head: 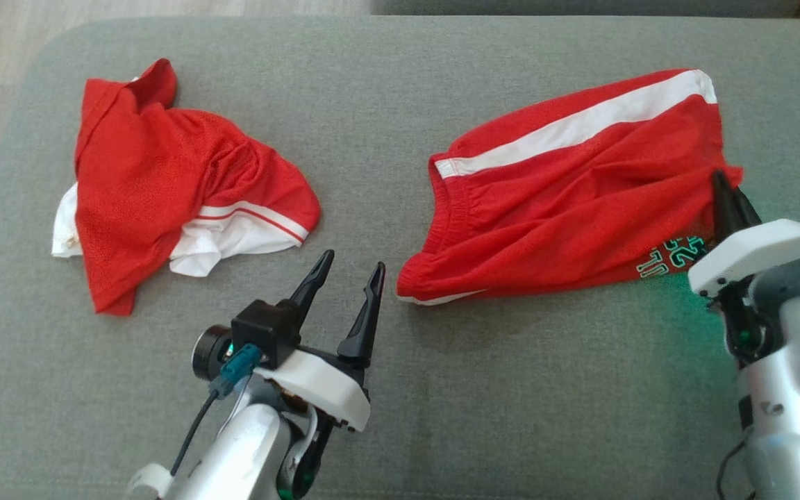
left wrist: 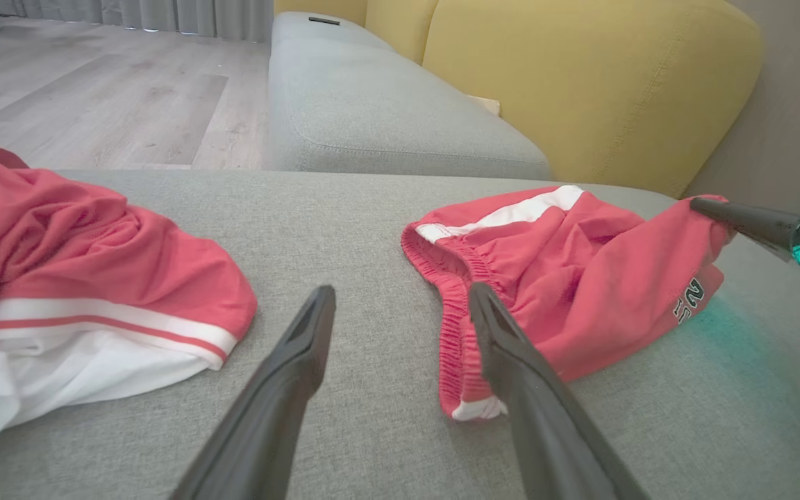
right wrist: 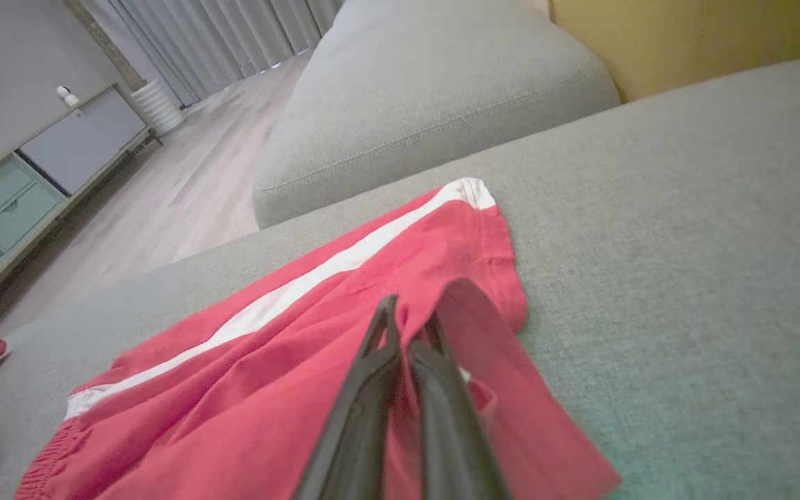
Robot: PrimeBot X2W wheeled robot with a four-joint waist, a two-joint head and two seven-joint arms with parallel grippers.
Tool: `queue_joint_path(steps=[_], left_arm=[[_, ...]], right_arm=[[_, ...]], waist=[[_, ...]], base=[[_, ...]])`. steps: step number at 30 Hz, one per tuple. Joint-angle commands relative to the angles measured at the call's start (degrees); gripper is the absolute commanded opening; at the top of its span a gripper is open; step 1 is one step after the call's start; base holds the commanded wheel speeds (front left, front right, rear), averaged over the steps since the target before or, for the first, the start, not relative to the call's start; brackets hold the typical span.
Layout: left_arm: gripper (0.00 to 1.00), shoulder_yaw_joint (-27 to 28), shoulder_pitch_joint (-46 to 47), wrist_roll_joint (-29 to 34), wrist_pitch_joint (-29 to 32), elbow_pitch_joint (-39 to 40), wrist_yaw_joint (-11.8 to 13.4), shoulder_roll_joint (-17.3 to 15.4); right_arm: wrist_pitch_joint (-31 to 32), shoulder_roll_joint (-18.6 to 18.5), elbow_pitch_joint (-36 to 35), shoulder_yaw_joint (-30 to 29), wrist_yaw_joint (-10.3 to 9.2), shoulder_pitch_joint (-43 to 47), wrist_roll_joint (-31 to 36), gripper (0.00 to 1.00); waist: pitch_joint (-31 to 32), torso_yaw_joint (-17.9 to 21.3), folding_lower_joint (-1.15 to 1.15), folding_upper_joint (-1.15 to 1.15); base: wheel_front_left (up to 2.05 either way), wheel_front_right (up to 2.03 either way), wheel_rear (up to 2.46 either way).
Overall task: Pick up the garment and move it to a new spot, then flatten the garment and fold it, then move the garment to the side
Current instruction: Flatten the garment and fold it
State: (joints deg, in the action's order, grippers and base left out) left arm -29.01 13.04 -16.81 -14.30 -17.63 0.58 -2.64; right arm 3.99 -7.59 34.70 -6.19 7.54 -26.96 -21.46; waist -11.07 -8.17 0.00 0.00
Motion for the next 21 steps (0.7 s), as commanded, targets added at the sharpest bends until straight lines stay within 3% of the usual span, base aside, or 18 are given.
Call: queue_joint_path(steps=[1, 8, 19, 20, 21], left_arm=[[1.0, 1.38, 0.65, -0.36, -0.7, 1.64, 0.17, -0.24], [1.0, 0.77, 0.43, -1.03, -0.7, 1.97, 0.46, -0.24], [1.0, -0.86, 0.68, -2.08, -0.7, 2.15, 0.49, -0.24], [1.0, -1.05, 0.81, -2.22, -0.7, 2.21, 0.55, -0.24], [1.0, -1.22, 0.95, -2.36, -0.7, 2.27, 0.63, -0.24]], right_arm=[[1.46, 0.4, -1.99, 0.55, -0.05, -2.99, -0.16, 0.0], [8.0, 1.37, -0.9, -3.65, -0.05, -5.21, 2.52, 0.0], [22.32, 2.77, 8.82, -14.47, -0.05, -16.19, 15.09, 0.0], [22.98, 2.57, 9.46, -14.63, -0.05, -17.14, 16.37, 0.4], [23.34, 2.22, 9.96, -14.57, -0.05, -17.97, 17.62, 1.0]], waist=[[0.18, -0.51, 0.0, 0.0], [0.21, -2.15, 0.0, 0.0], [-0.58, -5.33, 0.0, 0.0], [-0.78, -5.57, 0.0, 0.0], [-0.95, -5.73, 0.0, 0.0]], base=[[0.0, 0.0, 0.0], [0.0, 0.0, 0.0], [0.0, 0.0, 0.0], [0.0, 0.0, 0.0], [0.0, 0.0, 0.0]])
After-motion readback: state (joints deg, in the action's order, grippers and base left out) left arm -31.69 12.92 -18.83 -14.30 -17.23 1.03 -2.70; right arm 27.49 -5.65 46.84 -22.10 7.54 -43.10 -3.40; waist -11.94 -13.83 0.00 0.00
